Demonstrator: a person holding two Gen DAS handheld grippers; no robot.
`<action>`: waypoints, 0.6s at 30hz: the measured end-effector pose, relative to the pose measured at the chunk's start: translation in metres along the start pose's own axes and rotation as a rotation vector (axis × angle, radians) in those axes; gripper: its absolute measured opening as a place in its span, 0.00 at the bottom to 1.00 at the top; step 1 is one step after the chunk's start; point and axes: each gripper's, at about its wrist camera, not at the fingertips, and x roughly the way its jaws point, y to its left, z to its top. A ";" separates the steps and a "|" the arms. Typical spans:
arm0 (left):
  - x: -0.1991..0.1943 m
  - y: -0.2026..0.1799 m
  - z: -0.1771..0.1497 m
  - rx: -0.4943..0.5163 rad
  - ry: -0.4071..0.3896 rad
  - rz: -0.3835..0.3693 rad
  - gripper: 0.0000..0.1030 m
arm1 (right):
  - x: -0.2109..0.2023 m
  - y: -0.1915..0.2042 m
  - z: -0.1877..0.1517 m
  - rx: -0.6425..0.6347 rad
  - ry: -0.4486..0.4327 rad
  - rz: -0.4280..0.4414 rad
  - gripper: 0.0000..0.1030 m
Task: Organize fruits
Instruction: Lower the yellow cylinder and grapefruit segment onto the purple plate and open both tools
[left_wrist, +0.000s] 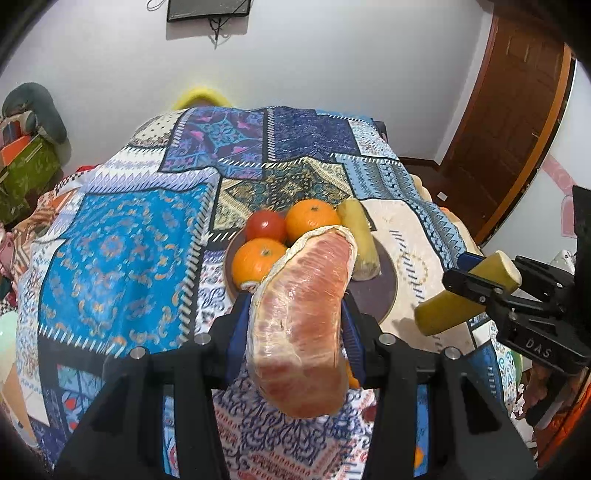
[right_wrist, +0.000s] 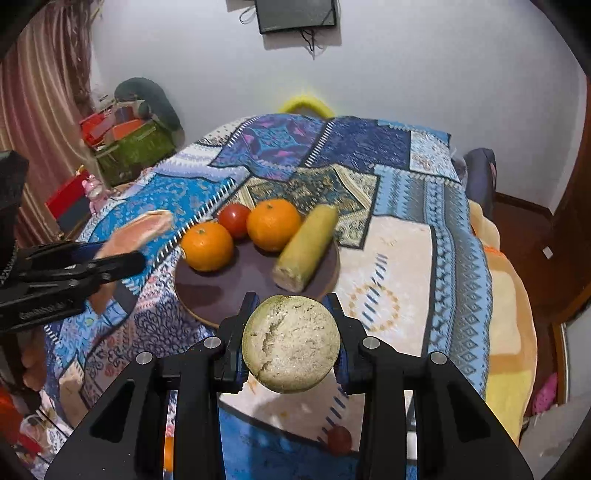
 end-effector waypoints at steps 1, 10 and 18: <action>0.003 -0.003 0.003 0.007 -0.001 -0.001 0.45 | 0.001 0.001 0.002 0.001 -0.007 0.000 0.31; 0.031 -0.012 0.022 0.018 0.004 -0.010 0.45 | 0.015 0.002 0.019 0.002 -0.027 0.035 0.31; 0.058 -0.018 0.034 0.033 0.006 -0.005 0.45 | 0.032 0.002 0.025 -0.025 -0.011 0.045 0.31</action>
